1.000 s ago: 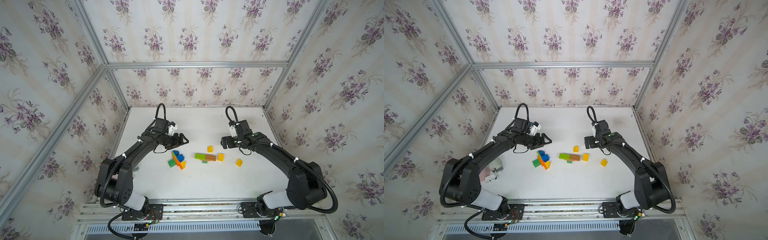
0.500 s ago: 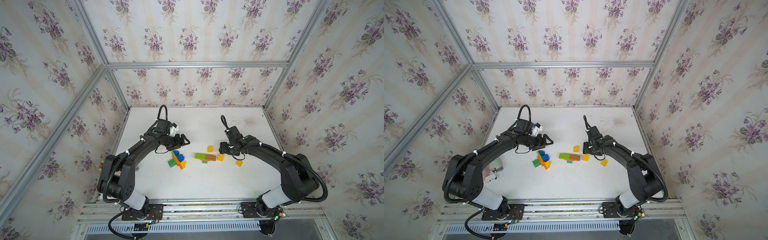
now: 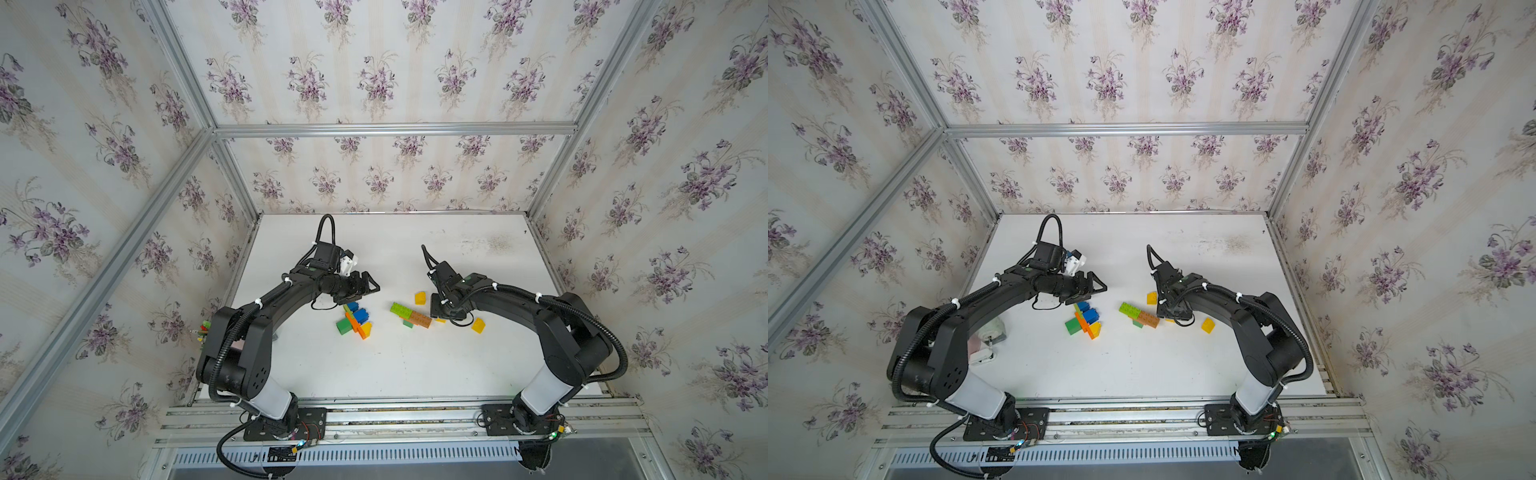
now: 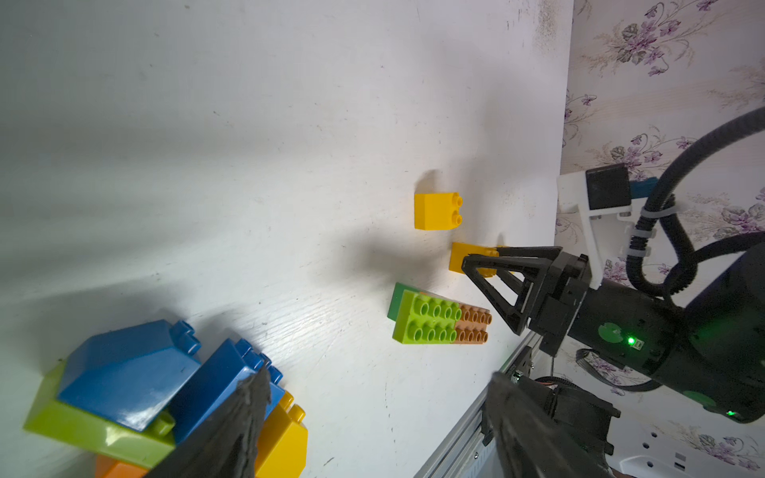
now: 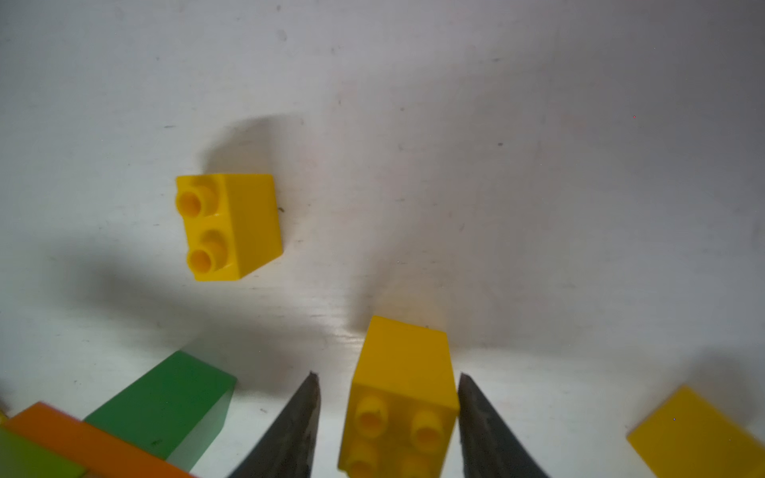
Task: Assemble a fork with lego
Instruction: Pick up the lego brick from the center of the board.
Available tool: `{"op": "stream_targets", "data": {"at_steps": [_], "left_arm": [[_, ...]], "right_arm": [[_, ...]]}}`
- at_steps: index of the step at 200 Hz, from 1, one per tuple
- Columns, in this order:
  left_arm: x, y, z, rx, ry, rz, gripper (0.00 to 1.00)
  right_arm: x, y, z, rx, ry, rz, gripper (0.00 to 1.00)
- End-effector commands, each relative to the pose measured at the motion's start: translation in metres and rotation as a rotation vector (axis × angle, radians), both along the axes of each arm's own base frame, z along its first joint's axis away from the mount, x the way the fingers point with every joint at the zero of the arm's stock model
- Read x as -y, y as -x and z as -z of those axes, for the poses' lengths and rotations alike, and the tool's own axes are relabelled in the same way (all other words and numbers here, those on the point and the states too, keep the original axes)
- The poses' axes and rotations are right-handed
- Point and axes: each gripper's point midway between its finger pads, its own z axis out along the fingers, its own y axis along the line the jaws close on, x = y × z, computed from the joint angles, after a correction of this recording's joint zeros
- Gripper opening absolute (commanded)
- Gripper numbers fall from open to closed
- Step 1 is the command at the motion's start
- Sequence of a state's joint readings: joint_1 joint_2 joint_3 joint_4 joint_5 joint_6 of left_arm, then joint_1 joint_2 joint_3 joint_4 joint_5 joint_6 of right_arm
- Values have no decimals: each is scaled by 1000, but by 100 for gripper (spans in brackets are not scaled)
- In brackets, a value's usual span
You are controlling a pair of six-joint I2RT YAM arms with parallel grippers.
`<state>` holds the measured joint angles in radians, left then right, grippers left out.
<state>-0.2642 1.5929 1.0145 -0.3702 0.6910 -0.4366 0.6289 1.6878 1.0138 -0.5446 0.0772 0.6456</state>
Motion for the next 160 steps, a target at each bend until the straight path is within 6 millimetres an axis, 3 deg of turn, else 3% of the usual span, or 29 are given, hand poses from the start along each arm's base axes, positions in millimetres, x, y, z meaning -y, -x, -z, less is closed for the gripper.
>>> {"op": "stream_targets", "data": {"at_steps": [1,131,160], "left_arm": [[4,-3,-3,21,17,7,84],[7,-2,7,-24,27,7,84],[7,-3,6,-28,25,6,84]], "right_arm": [[7,-1,2,6,41,61,51],[9,-3,0,9,92,-28,26],[10,-7,-13,45,94,-72,23]]}}
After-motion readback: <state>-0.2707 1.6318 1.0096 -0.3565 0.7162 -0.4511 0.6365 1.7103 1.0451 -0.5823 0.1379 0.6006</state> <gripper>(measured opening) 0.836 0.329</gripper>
